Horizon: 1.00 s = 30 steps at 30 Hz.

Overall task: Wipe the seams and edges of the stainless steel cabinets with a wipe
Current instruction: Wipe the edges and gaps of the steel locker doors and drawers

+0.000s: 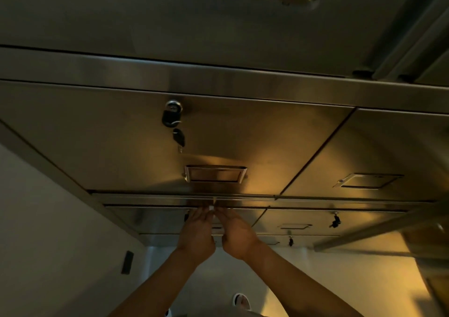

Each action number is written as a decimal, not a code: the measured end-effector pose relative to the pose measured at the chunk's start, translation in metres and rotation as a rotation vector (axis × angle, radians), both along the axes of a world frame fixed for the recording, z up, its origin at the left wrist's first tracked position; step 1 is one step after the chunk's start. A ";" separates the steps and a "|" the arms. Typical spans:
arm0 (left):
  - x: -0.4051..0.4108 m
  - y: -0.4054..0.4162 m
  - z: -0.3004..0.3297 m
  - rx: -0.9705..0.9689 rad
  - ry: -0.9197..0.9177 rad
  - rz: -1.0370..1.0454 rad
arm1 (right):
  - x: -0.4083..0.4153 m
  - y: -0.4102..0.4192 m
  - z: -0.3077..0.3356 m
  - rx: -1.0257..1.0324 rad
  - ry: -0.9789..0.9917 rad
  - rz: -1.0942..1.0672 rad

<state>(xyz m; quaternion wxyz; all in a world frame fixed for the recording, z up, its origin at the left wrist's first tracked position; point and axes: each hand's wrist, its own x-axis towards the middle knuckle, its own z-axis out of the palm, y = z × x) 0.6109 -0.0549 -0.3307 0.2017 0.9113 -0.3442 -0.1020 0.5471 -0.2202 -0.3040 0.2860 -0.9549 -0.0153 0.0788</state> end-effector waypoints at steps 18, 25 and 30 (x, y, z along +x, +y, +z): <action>-0.041 -0.116 0.015 0.107 0.067 -0.248 | -0.073 -0.091 -0.005 0.035 -0.054 -0.252; -0.062 -0.132 0.013 0.131 0.029 -0.241 | -0.091 -0.100 -0.002 0.043 -0.063 -0.208; -0.049 -0.115 0.008 0.037 0.124 -0.245 | -0.078 -0.102 -0.004 0.052 -0.029 -0.150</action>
